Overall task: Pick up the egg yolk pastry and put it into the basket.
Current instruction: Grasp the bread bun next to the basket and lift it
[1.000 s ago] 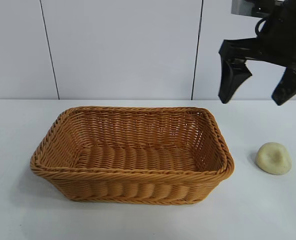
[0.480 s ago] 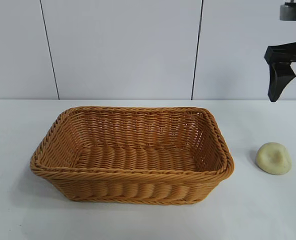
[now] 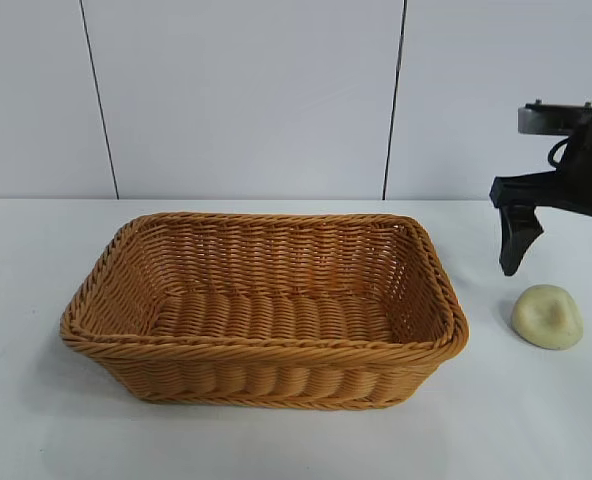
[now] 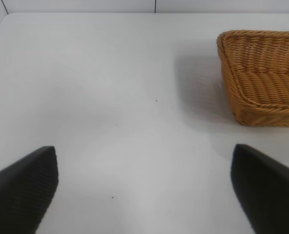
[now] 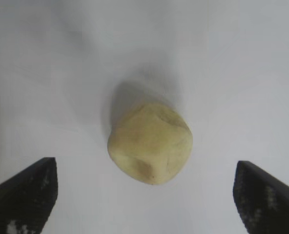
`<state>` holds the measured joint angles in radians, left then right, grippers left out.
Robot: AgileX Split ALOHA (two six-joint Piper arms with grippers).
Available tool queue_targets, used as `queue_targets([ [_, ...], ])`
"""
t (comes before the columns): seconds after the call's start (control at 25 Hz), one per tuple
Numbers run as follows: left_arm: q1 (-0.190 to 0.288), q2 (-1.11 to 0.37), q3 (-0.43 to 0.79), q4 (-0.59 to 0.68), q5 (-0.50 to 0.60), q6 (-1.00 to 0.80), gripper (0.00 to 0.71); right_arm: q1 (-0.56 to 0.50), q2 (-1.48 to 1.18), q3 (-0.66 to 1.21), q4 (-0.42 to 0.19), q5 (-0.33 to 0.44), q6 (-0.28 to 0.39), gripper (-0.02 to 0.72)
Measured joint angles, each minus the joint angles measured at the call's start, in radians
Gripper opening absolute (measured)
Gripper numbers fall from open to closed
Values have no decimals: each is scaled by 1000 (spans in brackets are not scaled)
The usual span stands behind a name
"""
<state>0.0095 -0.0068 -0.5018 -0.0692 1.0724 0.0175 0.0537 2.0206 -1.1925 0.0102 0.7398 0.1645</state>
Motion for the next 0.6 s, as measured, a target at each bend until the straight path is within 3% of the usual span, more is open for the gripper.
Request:
queue_targets([
  [0.2, 0, 0, 0, 0, 0, 0, 692, 0, 22, 0, -2, -23, 0, 649],
  [0.44, 0, 0, 0, 0, 0, 0, 692, 0, 23, 0, -3, -31, 0, 386],
  [0.6, 0, 0, 0, 0, 0, 0, 692, 0, 23, 0, -4, -44, 0, 259],
])
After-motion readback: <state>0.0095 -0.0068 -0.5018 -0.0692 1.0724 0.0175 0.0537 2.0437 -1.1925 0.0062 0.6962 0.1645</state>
